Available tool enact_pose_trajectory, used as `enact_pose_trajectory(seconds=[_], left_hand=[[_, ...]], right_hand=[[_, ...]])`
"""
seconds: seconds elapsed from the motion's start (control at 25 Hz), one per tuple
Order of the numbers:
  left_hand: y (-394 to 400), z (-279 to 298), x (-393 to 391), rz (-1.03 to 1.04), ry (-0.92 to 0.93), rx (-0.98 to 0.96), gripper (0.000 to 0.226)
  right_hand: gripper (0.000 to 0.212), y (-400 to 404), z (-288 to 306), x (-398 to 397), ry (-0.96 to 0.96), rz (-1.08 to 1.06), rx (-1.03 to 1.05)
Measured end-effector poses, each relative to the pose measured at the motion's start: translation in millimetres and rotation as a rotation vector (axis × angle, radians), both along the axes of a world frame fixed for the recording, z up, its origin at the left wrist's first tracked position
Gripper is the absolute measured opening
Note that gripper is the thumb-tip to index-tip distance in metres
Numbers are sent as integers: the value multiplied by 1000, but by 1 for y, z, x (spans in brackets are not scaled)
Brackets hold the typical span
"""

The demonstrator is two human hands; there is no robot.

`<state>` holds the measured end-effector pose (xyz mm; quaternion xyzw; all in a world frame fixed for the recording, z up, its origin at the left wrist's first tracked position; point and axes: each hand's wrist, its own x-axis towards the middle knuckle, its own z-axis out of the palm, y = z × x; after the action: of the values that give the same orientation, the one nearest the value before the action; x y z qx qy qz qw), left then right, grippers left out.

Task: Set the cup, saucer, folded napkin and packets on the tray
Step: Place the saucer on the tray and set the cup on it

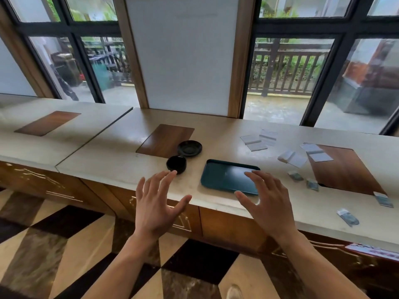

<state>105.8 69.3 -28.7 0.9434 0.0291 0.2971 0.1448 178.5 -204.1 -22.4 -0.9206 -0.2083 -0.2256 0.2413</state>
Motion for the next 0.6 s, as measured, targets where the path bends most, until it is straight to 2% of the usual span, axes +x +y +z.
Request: enact_pose_trajectory(seconds=[0.36,0.6], left_hand=[[10,-8,164,127,74,-62,62],[36,-29,239,219,147,-106,58]], right_hand=[[56,21,-11,188,61,104,6],[55,44,-27,277,163,161,0]])
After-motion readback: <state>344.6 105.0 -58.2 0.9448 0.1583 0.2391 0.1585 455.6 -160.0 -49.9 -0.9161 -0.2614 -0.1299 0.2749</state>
